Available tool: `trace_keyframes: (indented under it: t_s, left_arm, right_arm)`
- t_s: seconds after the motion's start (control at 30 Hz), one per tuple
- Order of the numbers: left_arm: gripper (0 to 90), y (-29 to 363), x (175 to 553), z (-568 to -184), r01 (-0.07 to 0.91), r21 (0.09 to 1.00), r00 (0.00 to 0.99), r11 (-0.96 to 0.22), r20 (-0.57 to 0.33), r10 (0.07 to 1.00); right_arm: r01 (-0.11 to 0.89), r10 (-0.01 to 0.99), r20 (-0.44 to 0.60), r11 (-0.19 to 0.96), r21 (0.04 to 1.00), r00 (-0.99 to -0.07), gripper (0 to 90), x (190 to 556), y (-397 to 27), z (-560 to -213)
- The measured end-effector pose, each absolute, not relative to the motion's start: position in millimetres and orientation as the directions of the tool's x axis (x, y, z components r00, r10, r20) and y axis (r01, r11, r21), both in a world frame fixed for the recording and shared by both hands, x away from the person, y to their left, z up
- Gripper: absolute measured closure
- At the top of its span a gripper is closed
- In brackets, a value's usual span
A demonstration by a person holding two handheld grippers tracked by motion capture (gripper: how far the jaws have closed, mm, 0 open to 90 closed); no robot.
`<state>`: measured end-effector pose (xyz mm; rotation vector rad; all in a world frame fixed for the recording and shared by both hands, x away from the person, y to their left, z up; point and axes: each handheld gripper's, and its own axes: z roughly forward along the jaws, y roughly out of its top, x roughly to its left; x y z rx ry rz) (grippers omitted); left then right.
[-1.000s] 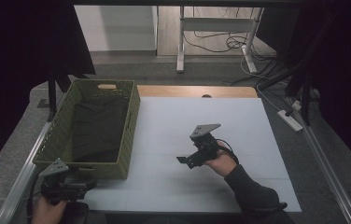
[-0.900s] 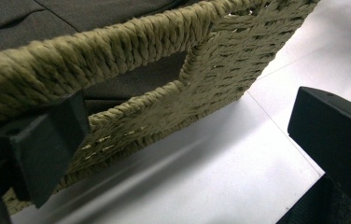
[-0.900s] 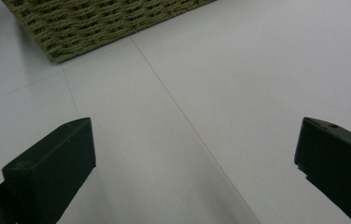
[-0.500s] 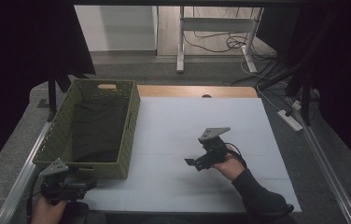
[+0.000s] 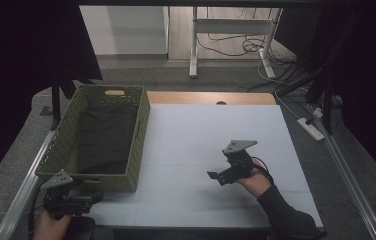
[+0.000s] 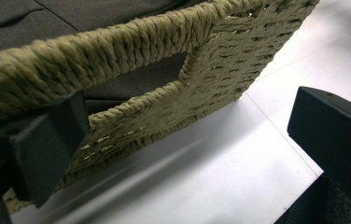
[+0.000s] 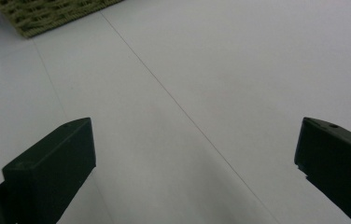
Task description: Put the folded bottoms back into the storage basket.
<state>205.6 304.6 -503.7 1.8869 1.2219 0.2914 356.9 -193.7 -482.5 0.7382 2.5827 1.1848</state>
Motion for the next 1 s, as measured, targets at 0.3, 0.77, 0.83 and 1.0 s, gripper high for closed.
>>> trace_keyframes:
  t_s: [0.3, 0.77, 0.83, 1.0]
  left_arm:
    - [0.0, 304.5, 205.6, -503.6, 0.638, 0.752, 0.495, -0.164, -0.238, 0.835]
    - [0.0, 304.6, 205.6, -503.7, 0.638, 0.753, 0.495, -0.163, -0.239, 0.835]
    - [0.0, 304.7, 205.5, -503.7, 0.638, 0.753, 0.496, -0.163, -0.239, 0.835]
    - [0.0, 304.7, 205.6, -503.7, 0.638, 0.753, 0.495, -0.162, -0.24, 0.835]
  right_arm:
    - [0.4, 0.563, 0.051, 0.518, 0.756, -0.825, 0.0, 351.2, -214.7, -485.2]
    - [0.421, 0.598, 0.05, 0.5, 0.757, -0.8, 0.0, 336.8, -236.5, -488.3]
    - [0.431, 0.606, 0.052, 0.499, 0.752, -0.793, 0.0, 334.1, -241.0, -490.1]
    - [0.453, 0.627, 0.061, 0.489, 0.745, -0.777, 0.0, 327.4, -252.4, -493.3]
